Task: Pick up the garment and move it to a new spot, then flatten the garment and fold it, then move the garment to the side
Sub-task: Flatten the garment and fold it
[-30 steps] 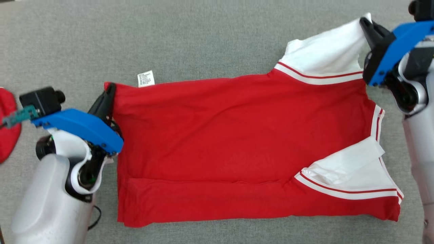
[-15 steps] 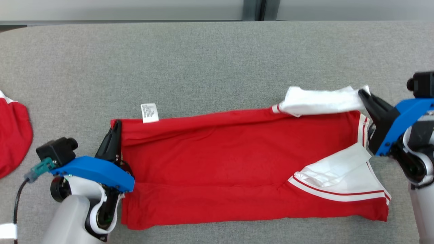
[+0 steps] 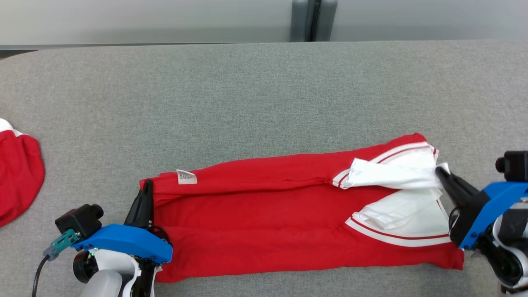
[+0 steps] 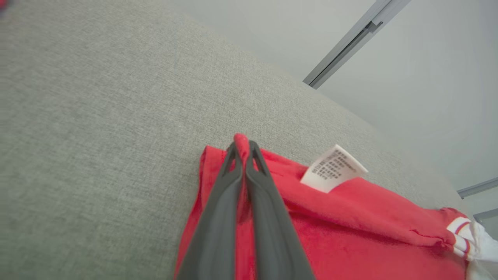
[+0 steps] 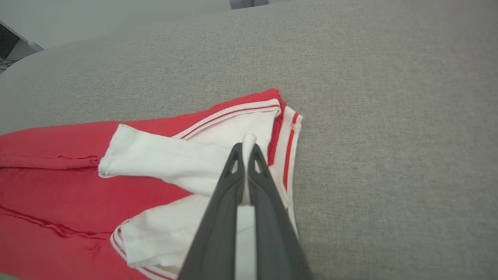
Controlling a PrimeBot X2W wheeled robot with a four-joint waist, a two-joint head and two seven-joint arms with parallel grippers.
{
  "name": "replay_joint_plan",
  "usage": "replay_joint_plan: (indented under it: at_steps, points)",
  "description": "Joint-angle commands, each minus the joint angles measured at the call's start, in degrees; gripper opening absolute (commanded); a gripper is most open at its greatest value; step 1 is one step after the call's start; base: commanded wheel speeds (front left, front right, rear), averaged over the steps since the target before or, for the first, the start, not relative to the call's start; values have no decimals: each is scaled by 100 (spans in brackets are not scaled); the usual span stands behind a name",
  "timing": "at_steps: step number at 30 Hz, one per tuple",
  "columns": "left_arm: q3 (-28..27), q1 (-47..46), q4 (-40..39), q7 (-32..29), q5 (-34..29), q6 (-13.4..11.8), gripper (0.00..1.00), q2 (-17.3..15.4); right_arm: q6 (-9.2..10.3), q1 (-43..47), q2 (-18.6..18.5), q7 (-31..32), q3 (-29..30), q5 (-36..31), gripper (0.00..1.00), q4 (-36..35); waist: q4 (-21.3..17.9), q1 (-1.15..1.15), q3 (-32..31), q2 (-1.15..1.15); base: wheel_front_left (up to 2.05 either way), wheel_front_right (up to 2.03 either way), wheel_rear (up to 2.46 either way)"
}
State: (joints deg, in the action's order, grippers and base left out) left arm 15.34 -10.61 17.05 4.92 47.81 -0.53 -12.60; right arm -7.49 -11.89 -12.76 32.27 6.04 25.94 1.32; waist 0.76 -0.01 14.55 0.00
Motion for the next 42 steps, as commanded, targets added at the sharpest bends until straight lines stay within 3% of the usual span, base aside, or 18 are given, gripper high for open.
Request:
replay_joint_plan:
  at_steps: [1,7,8,9,10,11,12,20,30,35,42]
  points:
    - [-43,15,1,40,-32,-27,0,-34,-1,124,34,30,26,28,0,-67,-7,1,0,0,0,0,0]
    - [-58,97,44,80,18,-68,0,-8,-1,551,116,224,92,-56,0,-397,-58,1,13,0,0,0,0]
    - [-31,108,55,41,34,-42,11,-10,-1,613,139,274,86,-38,0,-427,-65,1,7,0,0,0,0]
    - [-32,117,59,48,41,-38,32,-12,-1,664,156,307,77,-5,0,-469,-69,1,-1,0,0,0,0]
    - [-58,129,60,93,48,-50,65,-3,-1,718,168,348,74,18,31,-509,-69,1,-10,0,0,0,0]
    - [-69,139,67,118,43,-63,100,8,-1,780,176,396,76,26,39,-545,-67,1,-20,0,0,0,0]
    - [-68,147,82,134,43,-68,100,16,-1,840,199,428,105,21,100,-562,-62,1,-31,0,0,0,0]
    - [-33,133,88,725,-291,114,100,-58,-1,1249,360,436,373,-202,100,-890,32,1,-183,0,0,0,0]
    - [-214,-68,-161,1030,-1595,311,100,-269,-1,1232,679,82,785,-511,100,-856,134,1,-462,0,0,0,0]
    - [-320,-149,-173,1030,-2168,419,100,-321,-1,896,783,3,827,-584,100,-473,120,1,-488,0,0,0,0]
    - [-444,-343,44,1032,-2295,538,100,-314,-1,228,712,-33,770,-835,100,510,100,1,-448,0,0,0,0]
